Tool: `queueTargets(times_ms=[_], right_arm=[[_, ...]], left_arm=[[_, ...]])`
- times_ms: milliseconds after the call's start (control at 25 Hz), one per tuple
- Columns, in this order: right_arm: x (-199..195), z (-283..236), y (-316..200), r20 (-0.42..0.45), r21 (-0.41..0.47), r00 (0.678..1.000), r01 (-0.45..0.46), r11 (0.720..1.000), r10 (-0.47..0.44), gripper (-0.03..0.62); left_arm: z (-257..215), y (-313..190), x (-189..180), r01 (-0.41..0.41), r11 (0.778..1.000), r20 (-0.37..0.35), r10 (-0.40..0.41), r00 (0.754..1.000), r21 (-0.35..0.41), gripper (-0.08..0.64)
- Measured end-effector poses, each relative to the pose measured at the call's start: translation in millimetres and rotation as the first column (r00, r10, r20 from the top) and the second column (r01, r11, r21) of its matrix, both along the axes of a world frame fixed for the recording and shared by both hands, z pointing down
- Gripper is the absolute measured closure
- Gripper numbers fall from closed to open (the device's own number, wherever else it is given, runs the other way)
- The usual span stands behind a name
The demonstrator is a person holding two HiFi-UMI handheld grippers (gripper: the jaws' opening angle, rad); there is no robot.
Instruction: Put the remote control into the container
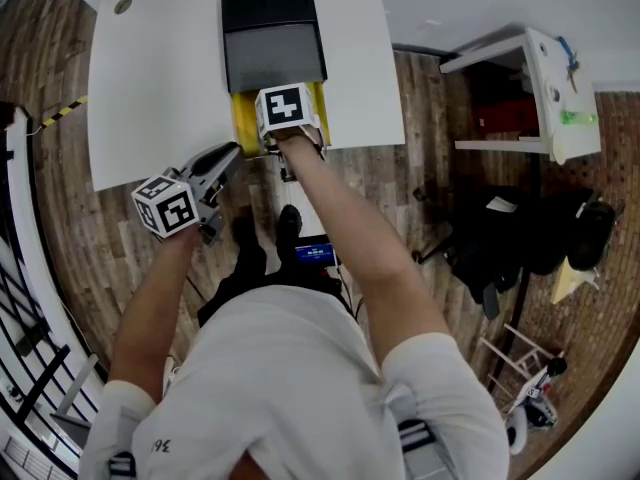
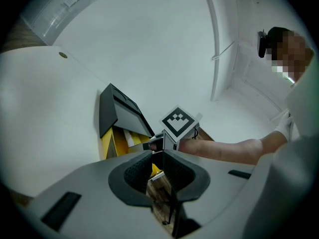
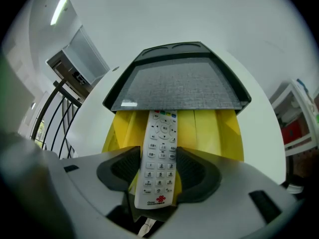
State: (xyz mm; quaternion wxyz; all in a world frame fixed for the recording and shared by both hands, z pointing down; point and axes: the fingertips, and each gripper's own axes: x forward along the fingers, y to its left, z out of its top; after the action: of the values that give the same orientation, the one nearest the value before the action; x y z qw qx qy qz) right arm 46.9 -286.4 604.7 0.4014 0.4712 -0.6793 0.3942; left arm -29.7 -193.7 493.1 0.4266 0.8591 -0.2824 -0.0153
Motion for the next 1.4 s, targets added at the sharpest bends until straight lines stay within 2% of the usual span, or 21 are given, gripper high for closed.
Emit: queueTargets(times_ms=[480,680,1000,1400], right_arm=[[-6.1,-0.8,2.5,-0.064,-0.006,0.998,0.006,1.0,-0.006,0.362],[-16.3,3.3,15.6,-0.027,-0.071,1.0,0.005,0.997,-0.007,0.362],[-17.3,4.8,17.7,-0.019,-0.097,1.0,-0.022,0.995,0.02,0.362],[-19.4,4.0,18.7,-0.022,-0.091,1.0,-0.015,0.996,0.013,0.362]], left_arm=[[0.5,2.5,-3.7,0.009,1.0,-0.011,-0.009,1.0,-0.005,0.509],[0.0,3.6,-2.6,0.005,1.0,-0.01,-0.005,1.0,-0.01,0.509],[0.7,4.3,-3.2,0.008,1.0,-0.011,-0.008,1.0,-0.014,0.509],[0.9,6.6,-3.4,0.008,1.0,-0.014,-0.009,1.0,-0.015,0.509]])
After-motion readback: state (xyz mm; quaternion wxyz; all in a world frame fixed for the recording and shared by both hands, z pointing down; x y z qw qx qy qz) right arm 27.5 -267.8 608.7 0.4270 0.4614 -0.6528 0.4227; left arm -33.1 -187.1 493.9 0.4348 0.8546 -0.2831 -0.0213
